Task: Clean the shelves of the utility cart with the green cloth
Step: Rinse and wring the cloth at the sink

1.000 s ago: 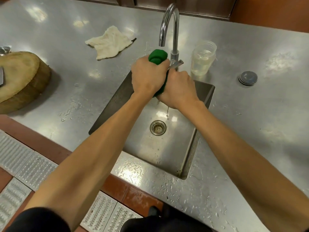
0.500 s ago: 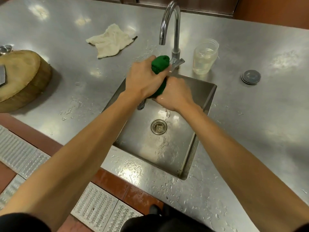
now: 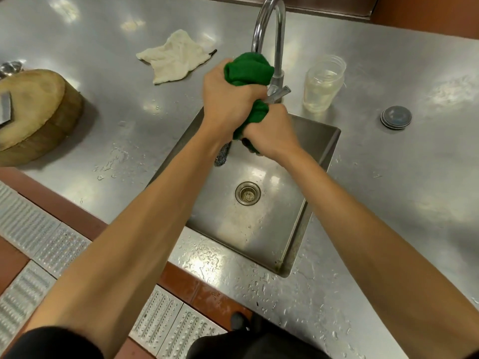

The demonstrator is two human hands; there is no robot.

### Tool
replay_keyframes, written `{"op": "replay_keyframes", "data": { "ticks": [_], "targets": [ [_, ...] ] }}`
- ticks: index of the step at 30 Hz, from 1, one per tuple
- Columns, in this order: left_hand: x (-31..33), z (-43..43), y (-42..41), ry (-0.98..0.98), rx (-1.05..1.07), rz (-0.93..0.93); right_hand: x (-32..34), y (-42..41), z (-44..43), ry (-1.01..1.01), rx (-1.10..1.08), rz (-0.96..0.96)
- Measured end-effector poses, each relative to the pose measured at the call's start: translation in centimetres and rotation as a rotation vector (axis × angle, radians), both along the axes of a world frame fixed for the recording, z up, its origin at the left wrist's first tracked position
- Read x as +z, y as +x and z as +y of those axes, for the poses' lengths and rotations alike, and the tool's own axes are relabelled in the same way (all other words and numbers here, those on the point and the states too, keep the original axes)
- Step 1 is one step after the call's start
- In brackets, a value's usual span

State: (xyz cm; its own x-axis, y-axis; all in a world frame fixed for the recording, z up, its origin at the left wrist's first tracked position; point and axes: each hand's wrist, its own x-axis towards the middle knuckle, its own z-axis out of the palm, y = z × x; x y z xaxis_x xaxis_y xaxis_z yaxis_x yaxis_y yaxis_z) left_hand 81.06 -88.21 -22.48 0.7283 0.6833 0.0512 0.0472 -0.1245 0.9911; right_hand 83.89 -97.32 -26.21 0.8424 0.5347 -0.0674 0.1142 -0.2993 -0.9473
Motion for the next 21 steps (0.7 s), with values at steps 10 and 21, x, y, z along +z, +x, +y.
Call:
{"op": "replay_keyframes", "data": {
  "ticks": [10, 21],
  "targets": [
    [0.4, 0.3, 1.1, 0.222, -0.188, -0.031, -0.5, 0.5, -1.0, 0.273, 0.258, 0.577],
    [-0.8, 0.5, 1.4, 0.306, -0.354, 0.119, -3.1, 0.4, -1.6, 0.520, 0.614, 0.962]
  ]
}}
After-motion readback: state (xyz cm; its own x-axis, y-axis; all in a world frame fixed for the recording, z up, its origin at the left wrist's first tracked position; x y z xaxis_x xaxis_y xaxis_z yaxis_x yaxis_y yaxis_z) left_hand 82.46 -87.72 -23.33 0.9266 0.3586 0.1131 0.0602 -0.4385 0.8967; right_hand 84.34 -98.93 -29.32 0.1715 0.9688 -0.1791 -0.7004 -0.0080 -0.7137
